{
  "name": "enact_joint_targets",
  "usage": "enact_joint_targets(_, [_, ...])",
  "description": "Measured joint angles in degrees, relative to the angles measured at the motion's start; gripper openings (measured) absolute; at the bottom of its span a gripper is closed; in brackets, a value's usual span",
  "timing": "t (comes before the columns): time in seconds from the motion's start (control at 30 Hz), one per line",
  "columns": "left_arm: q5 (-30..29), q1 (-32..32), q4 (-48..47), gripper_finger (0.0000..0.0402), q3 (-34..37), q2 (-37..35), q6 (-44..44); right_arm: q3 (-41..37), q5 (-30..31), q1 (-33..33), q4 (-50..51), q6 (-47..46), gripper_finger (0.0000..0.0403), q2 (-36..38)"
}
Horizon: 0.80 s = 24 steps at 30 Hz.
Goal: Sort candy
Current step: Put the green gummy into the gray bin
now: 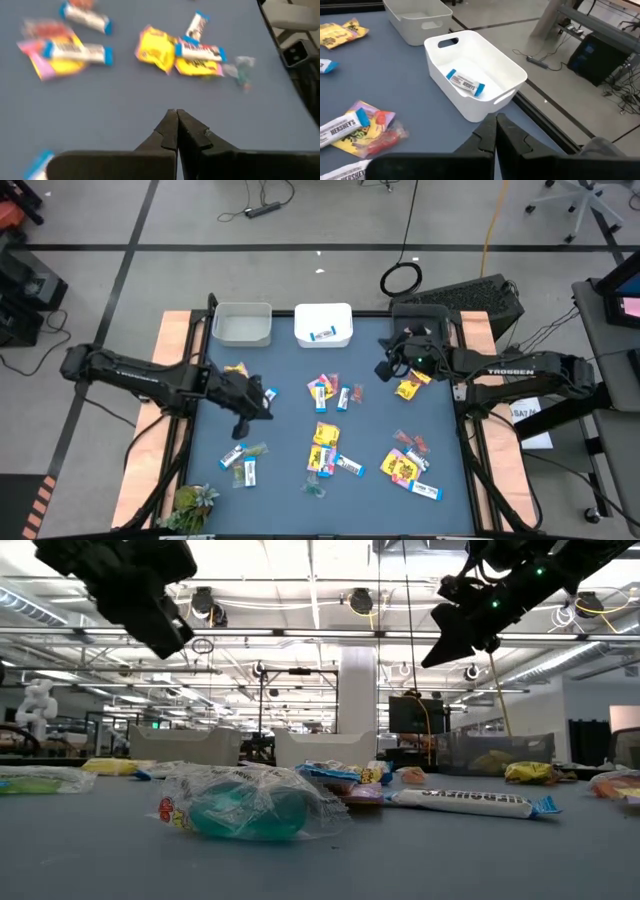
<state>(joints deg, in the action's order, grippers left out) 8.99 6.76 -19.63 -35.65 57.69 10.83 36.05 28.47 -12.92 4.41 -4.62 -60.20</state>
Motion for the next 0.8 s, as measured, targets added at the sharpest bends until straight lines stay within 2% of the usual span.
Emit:
enact_joint_targets(0.33, [-1.74, 9.26, -12.20, 0.0002, -0.14, 0.85, 15.87, -0.02, 0.02, -0.03, 0.13, -0.22, 0.0000, 0.00])
enact_joint_targets(0.47, [0.11, 12.94, -14.14, 0.0006, -0.14, 1.53, 20.49, -0.02, 0.01, -0.03, 0.13, -0.25, 0.0000, 0.00])
enact_joint_targets(0.6, [0.66, 15.74, -13.67, 0.0030, -0.14, 3.48, 24.83, -0.02, 0.02, -0.06, 0.13, -1.09, 0.0000, 0.00])
enact_joint_targets(0.8, [0.22, 17.29, -13.73, 0.0081, -0.11, 9.00, 26.28, -0.04, 0.02, -0.06, 0.11, -1.16, 0.0000, 0.00])
